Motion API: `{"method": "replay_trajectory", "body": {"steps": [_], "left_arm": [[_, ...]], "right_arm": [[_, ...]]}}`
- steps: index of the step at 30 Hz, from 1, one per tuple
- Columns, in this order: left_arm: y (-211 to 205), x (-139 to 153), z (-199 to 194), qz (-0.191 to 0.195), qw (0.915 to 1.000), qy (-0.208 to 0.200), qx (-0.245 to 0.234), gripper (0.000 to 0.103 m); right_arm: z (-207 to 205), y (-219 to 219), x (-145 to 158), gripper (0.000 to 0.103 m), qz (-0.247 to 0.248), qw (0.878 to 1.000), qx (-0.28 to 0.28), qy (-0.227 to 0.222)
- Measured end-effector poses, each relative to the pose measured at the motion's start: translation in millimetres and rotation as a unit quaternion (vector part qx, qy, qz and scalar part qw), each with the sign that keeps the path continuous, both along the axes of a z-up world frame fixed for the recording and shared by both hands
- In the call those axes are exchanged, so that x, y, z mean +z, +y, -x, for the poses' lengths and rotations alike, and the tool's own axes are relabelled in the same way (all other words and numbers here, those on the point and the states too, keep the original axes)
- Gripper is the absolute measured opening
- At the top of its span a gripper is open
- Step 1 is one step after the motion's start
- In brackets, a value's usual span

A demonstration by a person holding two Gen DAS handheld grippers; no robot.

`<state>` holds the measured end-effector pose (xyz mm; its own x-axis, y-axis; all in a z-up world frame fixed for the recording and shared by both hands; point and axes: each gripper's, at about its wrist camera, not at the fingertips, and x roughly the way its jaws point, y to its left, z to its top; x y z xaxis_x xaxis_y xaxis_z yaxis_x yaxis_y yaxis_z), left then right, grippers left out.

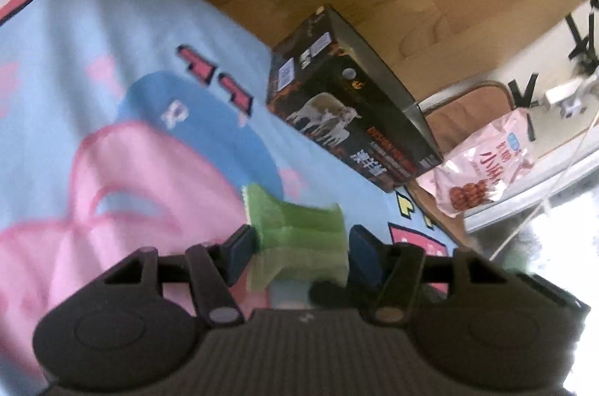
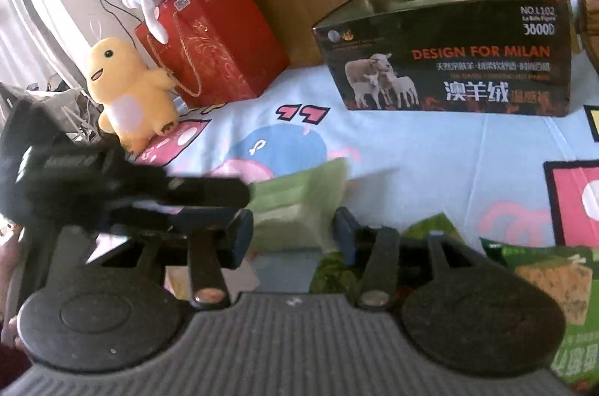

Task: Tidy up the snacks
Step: 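Grasp the green-wrapped pastry with the left gripper, then carry the green pastry into the tin box and open the left gripper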

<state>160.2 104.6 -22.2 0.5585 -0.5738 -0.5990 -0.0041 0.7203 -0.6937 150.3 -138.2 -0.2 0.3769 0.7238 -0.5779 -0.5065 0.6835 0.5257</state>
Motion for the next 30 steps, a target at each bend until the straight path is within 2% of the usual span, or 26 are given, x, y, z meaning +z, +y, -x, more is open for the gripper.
{"method": "replay_trajectory", "body": {"steps": [1,5,9,13,19,24,27,30], "left_arm": [[-4,1,-6,-0.007,1.0,-0.001,0.0,0.057],[-20,8,-13,-0.031,0.9994,-0.009,-0.013,0.053],[-31,21,-4,-0.048,0.9981,-0.035,-0.016,0.053],[-29,32,1,-0.031,0.9982,-0.05,-0.012,0.053],[-35,45,-4,-0.033,0.9975,-0.061,-0.016,0.053],[-45,70,-34,-0.023,0.9962,-0.077,-0.034,0.053],[-56,93,-61,-0.044,0.9924,-0.11,-0.033,0.053],[-63,102,-93,-0.06,0.9908,-0.12,-0.021,0.054]], "right_arm": [[2,0,1,0.062,0.005,1.0,0.001,-0.009],[8,5,1,0.063,0.042,0.998,-0.011,-0.051],[15,5,5,0.056,0.082,0.992,-0.035,-0.091],[15,-6,9,0.054,0.067,0.992,-0.046,-0.101],[21,-15,17,0.053,0.06,0.989,-0.064,-0.122],[17,-22,42,0.053,0.048,0.981,-0.091,-0.162],[-3,-25,60,0.053,0.06,0.974,-0.1,-0.192],[-37,-20,72,0.054,0.074,0.97,-0.103,-0.207]]}}
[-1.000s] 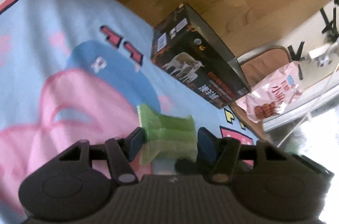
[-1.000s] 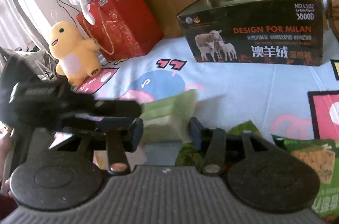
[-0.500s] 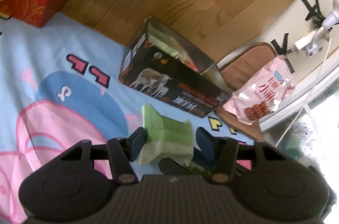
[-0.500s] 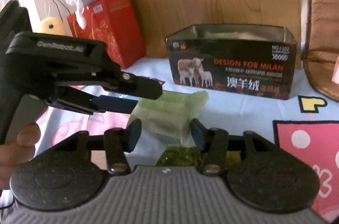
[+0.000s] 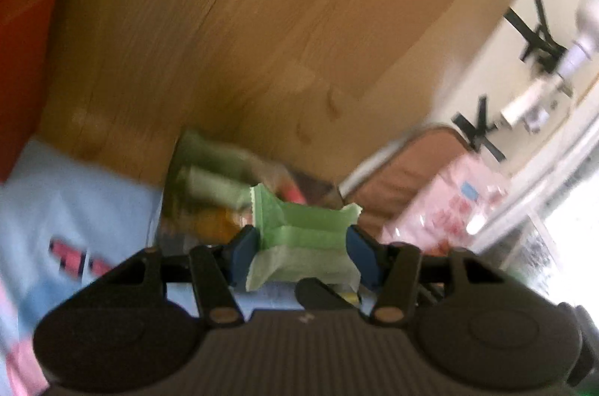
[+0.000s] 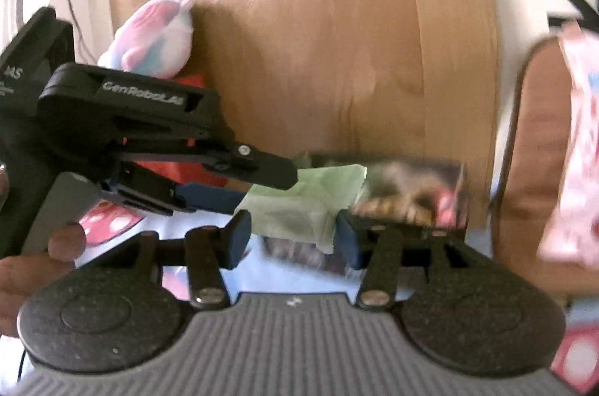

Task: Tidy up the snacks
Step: 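Carry the green pastry into the tin box and open the left gripper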

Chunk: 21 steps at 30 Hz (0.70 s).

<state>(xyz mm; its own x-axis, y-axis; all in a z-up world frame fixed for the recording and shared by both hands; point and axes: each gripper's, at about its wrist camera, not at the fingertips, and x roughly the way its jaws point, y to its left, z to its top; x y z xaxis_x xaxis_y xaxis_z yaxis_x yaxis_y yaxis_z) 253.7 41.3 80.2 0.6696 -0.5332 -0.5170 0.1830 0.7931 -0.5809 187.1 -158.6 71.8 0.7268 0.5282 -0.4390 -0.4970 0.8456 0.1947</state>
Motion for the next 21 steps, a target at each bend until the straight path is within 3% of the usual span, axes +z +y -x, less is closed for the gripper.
{"method": "replay_trajectory", "body": {"steps": [4,6,8,11,14,16,21], "left_arm": [[-2,-13,-35,-0.035,0.999,0.015,0.024,0.059],[3,-20,-37,-0.028,0.9987,0.031,0.028,0.059],[12,-19,-27,-0.018,0.9994,0.014,0.026,0.059],[21,-15,-20,-0.049,0.9972,-0.003,0.055,0.059],[28,-26,-28,-0.049,0.9955,0.026,0.077,0.06],[28,-36,-35,-0.053,0.9943,0.04,0.084,0.06],[22,-59,-43,-0.064,0.9922,0.077,0.074,0.055]], "right_arm": [[-51,11,-8,0.06,-0.002,0.999,0.006,0.037],[-65,12,-16,0.063,-0.002,0.997,0.01,0.071],[-68,0,-19,0.063,-0.023,0.996,0.001,0.082],[-60,-38,-15,0.063,-0.08,0.994,-0.036,0.071],[-59,-73,-18,0.063,-0.106,0.986,-0.098,0.078],[-64,-92,-27,0.063,-0.125,0.978,-0.128,0.109],[-72,-101,-54,0.063,-0.136,0.965,-0.132,0.179]]}}
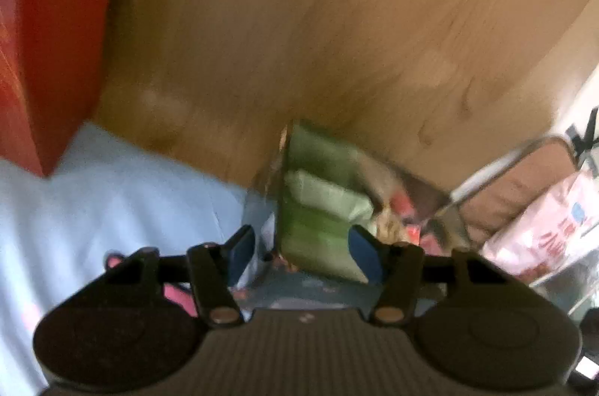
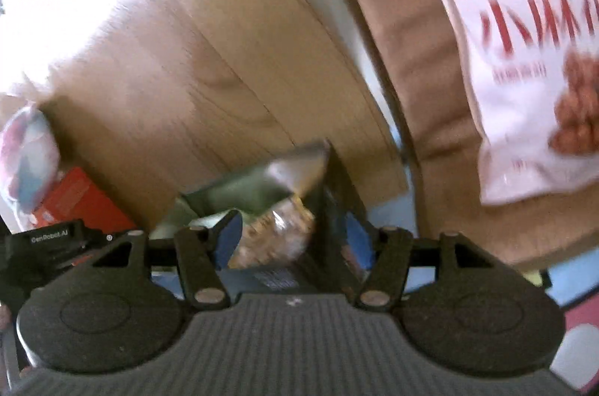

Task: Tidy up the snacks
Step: 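Carry the green pastry into the tin box and open the left gripper, then grasp the yellow snack cup with the left gripper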

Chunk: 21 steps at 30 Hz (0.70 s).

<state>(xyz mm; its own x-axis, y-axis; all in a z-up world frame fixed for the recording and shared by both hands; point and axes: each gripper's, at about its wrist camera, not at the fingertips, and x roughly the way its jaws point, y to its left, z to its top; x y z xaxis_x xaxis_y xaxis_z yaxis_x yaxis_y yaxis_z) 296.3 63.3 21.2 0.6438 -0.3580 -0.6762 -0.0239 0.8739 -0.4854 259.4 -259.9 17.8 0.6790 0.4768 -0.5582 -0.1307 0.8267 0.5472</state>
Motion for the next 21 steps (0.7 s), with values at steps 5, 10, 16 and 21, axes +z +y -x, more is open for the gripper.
{"method": "replay_trajectory", "body": {"steps": [5,10,16,21], "left_arm": [[-3,-1,11,-0.017,0.9998,0.001,-0.008,0.055],[6,1,37,-0.014,0.9998,-0.004,-0.01,0.057],[10,3,66,-0.015,0.9996,-0.017,-0.016,0.067],[29,15,88,0.022,0.9991,-0.035,-0.014,0.073]], "right_arm": [[3,7,-4,0.07,-0.01,1.0,0.02,0.006],[14,12,0,0.071,-0.004,1.0,0.028,0.004],[46,19,8,0.074,-0.006,0.999,0.04,-0.002],[60,19,14,0.08,-0.005,0.999,0.031,-0.014]]}}
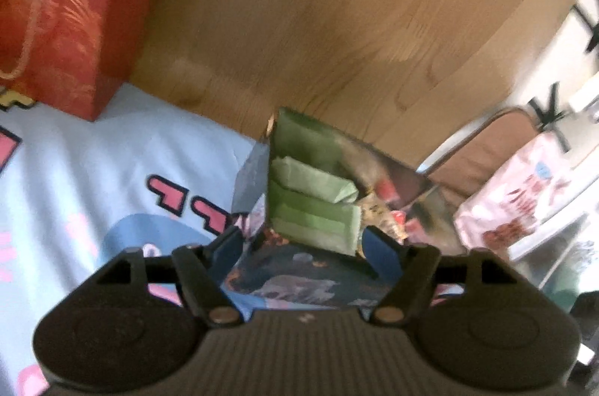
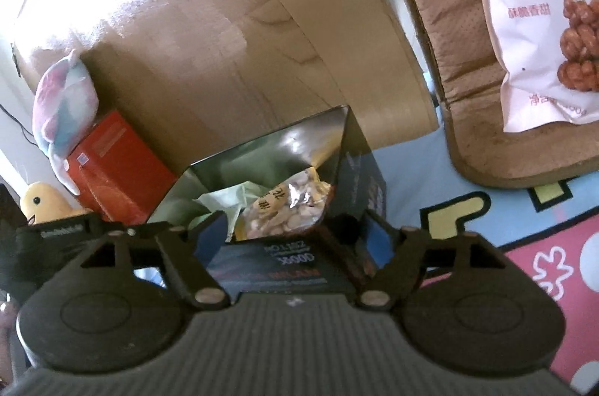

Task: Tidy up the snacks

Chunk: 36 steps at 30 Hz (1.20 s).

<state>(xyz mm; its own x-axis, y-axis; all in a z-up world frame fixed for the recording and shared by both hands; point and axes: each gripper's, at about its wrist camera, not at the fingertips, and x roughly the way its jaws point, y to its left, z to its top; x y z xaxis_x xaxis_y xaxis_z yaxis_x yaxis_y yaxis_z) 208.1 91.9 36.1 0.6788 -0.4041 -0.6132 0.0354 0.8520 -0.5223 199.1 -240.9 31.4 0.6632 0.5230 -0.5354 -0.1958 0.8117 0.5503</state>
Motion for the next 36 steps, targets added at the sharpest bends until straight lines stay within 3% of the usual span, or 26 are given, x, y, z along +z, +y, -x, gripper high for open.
{"method": "replay_trajectory", "body": {"steps": [2,4,6,9,13,16,17,19,20,22,23,26,31,35,36], "left_arm": [[14,9,27,-0.003,0.9995,-0.032,0.002,0.078],[26,11,55,-0.009,0.9986,-0.052,-0.002,0.08],[33,8,78,-0.013,0.9983,-0.054,-0.016,0.08],[36,-4,105,-0.011,0.998,-0.046,-0.041,0.08],[29,-21,119,-0.002,0.9973,-0.036,-0.063,0.08],[28,-35,119,0.026,0.9967,-0.018,-0.075,0.08],[26,-41,116,0.03,0.9964,-0.011,-0.078,0.081],[21,-52,111,0.038,0.9961,0.013,-0.079,0.066],[18,-58,108,0.055,0.9939,0.028,-0.091,0.05],[11,-53,110,0.045,0.9944,0.026,-0.092,0.049],[9,-48,111,0.041,0.9943,0.02,-0.096,0.049],[-1,-23,106,0.042,0.9928,-0.008,-0.112,0.049],[-39,25,70,0.021,0.9881,-0.065,-0.138,0.054],[-74,40,19,0.008,0.9877,-0.077,-0.136,0.078],[-81,42,6,-0.001,0.9894,-0.078,-0.123,0.079]], "right_arm": [[18,-7,13,0.08,0.006,0.999,-0.022,-0.034],[42,-8,24,0.08,0.008,0.997,0.0,-0.07],[72,5,31,0.08,0.023,0.992,0.073,-0.097],[119,44,26,0.08,0.069,0.973,0.181,-0.121],[151,88,5,0.077,0.102,0.959,0.244,-0.103],[143,109,-8,0.058,0.101,0.962,0.246,-0.056],[143,115,-10,0.056,0.101,0.962,0.25,-0.053],[137,127,-17,0.053,0.116,0.96,0.25,-0.048],[137,129,-18,0.048,0.119,0.959,0.249,-0.058],[135,136,-20,0.035,0.129,0.959,0.245,-0.062],[135,135,-18,0.034,0.128,0.96,0.24,-0.062],[134,120,-5,0.032,0.108,0.965,0.225,-0.077],[114,95,31,0.032,0.108,0.968,0.174,-0.148],[68,80,44,0.033,0.114,0.97,0.131,-0.168],[56,79,44,0.034,0.121,0.971,0.12,-0.167]]}}
